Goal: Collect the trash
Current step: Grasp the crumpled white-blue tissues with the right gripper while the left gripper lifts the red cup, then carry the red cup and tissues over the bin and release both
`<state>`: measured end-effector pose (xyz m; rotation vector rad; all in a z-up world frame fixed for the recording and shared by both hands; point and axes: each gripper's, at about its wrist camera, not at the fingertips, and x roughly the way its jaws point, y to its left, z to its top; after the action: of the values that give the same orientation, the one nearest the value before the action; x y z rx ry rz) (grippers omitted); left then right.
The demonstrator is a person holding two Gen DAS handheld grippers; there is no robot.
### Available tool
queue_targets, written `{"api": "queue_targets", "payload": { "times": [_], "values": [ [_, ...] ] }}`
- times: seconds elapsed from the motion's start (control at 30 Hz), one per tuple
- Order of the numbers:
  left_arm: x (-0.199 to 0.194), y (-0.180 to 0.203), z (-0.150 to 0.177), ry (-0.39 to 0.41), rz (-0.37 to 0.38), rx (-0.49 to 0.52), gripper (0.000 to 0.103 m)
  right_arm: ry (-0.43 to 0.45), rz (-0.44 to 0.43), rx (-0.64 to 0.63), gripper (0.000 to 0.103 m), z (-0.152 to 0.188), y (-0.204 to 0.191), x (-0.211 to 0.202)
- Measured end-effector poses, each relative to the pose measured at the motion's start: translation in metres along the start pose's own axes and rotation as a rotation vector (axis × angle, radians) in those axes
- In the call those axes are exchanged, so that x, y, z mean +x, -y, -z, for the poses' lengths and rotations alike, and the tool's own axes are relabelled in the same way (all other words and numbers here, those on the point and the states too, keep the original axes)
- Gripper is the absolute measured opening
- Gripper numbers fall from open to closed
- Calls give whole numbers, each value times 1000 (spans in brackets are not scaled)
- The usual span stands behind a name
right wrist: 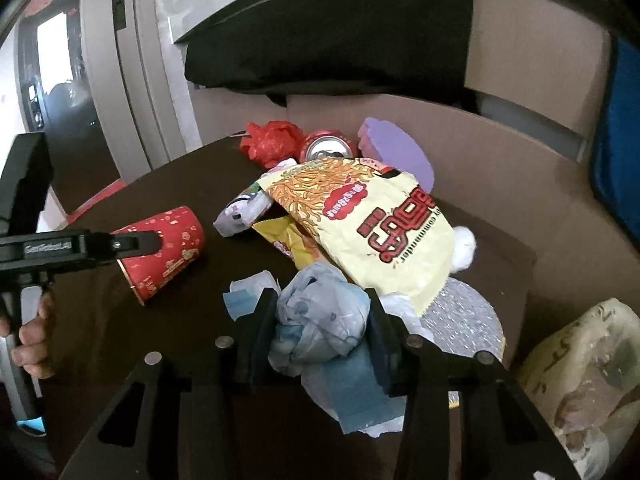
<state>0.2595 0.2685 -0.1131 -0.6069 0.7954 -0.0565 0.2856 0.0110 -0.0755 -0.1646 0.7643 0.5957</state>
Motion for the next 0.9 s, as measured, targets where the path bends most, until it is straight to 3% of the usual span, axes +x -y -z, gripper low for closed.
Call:
{"api": "queue_targets", "payload": {
  "times": [0.1,0.2,0.5,0.9],
  "values": [
    [0,8,0,20,-7,24,11,-17,12,19,39,4,4,0],
    [-8,23,0,75,-51,96,3,-27,0,39,39,8,8,-4],
    [-45,61,5,186,-83,205,2,58,24,33,39,4,12,-50],
    [-103,158,32,343,-28,411,2,239,93,71,39,-3,40,-142]
  ]
}}
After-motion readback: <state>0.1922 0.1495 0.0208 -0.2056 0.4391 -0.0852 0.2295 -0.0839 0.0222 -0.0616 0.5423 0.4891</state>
